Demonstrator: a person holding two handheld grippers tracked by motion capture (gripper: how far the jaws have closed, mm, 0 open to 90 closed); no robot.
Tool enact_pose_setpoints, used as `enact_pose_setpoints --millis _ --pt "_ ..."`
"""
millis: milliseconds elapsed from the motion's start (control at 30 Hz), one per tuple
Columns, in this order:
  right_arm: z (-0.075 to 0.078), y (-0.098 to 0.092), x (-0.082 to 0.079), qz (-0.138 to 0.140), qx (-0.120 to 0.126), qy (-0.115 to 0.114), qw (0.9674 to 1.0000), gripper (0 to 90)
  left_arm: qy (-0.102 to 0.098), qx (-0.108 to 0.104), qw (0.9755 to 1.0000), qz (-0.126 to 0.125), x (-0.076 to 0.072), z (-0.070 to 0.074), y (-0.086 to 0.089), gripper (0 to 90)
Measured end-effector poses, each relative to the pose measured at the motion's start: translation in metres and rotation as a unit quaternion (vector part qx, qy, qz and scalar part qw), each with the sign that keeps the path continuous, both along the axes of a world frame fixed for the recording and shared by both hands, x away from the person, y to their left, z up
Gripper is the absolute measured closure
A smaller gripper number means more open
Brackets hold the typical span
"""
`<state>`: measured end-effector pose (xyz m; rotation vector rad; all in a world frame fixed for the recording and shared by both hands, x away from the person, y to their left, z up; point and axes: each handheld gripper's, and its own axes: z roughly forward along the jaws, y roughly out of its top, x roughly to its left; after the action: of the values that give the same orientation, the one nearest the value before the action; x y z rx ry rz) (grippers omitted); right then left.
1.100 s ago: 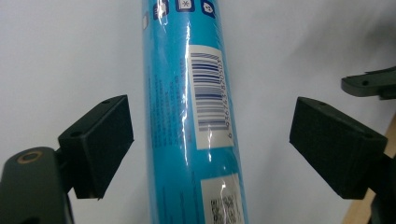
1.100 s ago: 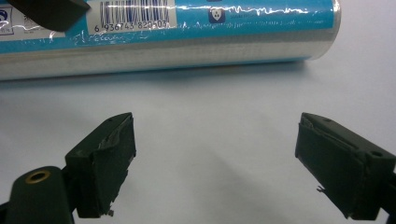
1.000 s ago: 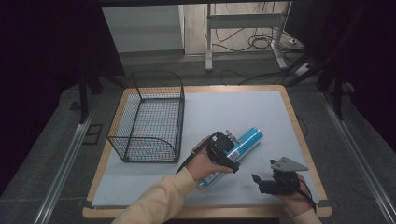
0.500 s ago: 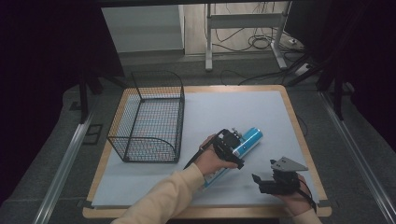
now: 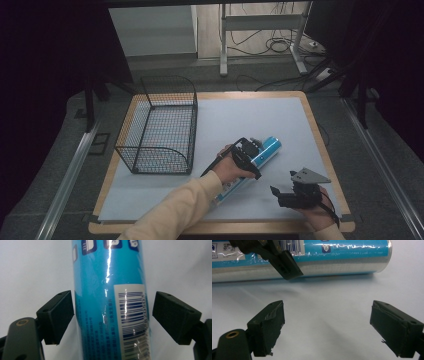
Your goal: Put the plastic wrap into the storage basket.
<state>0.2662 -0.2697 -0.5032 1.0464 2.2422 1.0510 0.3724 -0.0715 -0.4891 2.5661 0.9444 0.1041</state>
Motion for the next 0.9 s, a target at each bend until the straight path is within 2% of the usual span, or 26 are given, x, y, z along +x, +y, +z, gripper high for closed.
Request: enact_pose_setpoints --millis 200,300,333,500,533,600,667,833,900 --pt "0.0 -0.001 0.0 -0.001 0.0 0.0 1.0 13.1 0.011 0.017 0.9998 -0.007 -0.001 -0.003 -0.001 23.0" --pt "0.0 -0.001 0.0 -0.001 0.0 -0.002 1.0 13.2 0.006 0.02 0.9998 -0.003 -0.001 -0.005 -0.001 27.5" --pt "0.0 0.0 0.0 -0.001 0.0 -0.003 1.0 13.1 0.013 0.017 0.9998 -0.003 0.001 -0.005 0.001 29.7" --pt "0.001 0.0 0.0 0.0 -0.001 -0.004 1.0 13.2 0.022 0.016 0.9996 -0.003 0.003 -0.004 0.002 30.5" --pt "0.001 0.0 0.0 0.0 -0.001 -0.005 1.0 13.2 0.032 0.011 0.9994 -0.003 0.006 -0.004 0.003 30.6" --pt "0.001 0.0 0.0 0.0 -0.001 -0.005 1.0 13.2 0.039 0.006 0.9992 -0.002 0.008 -0.004 0.004 30.7" --pt "0.001 -0.001 0.0 0.0 -0.001 -0.004 1.0 13.2 0.042 -0.002 0.9991 0.004 0.008 -0.005 0.004 30.7" --pt "0.0 -0.003 0.002 -0.004 -0.002 -0.005 1.0 13.2 0.05 0.001 0.9987 -0.005 0.012 -0.004 0.006 30.9" --pt "0.0 -0.004 0.002 -0.006 -0.001 -0.006 1.0 13.2 0.054 -0.003 0.9985 -0.001 0.012 -0.003 0.008 31.0"
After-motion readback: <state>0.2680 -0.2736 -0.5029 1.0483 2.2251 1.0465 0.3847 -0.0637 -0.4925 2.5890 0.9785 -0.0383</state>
